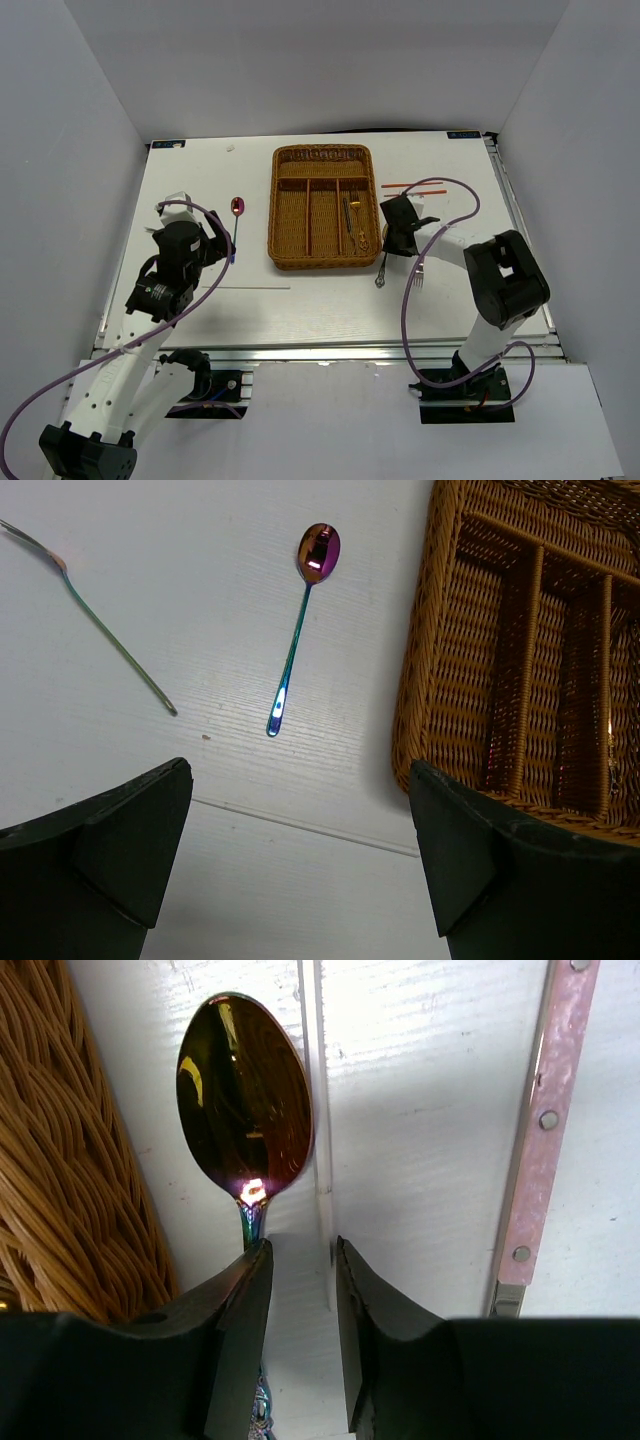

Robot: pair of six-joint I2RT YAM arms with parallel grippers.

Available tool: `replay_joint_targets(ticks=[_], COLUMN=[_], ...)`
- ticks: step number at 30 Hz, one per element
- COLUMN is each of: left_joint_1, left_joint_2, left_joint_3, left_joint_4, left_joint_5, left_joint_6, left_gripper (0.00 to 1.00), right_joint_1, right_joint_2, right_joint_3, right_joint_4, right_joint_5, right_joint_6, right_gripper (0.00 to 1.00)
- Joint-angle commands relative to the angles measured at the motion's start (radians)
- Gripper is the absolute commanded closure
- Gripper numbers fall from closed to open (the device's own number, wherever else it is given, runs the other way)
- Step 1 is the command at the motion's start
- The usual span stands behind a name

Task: Sort the eating utensils into containers

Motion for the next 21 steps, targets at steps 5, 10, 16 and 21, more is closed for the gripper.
replay_joint_targets(ticks=[5, 10, 16, 21], left_joint_1=[-0.006, -0.006, -0.005, -0.006], left_joint_2=[0.005, 0.005, 0.005, 0.008], left_joint_3=[0.001, 0.001, 0.002, 0.001], left_joint_4=[-0.003, -0.005, -0.003, -0.003], left_joint_5=[-0.004, -0.002, -0.001, 0.002], left_joint_6=[-0.001, 0.001, 0.001, 0.001], left_gripper=[0.02, 0.02, 0.02, 0.02], right_joint_1=[0.000, 0.001, 0.000, 0.001], right_joint_2=[-0.158, -0.184, -0.123, -0.088], right_joint_3=[-0.085, -0.067, -0.043, -0.035], right_joint_4=[0.027, 0.007, -0.007, 0.008], right_joint_5=[-0.005, -0.037, -0.059, -0.077], right_joint_6=[0.076, 0.076, 0.073, 0.076], right_gripper=[0.61, 0.61, 0.62, 0.64])
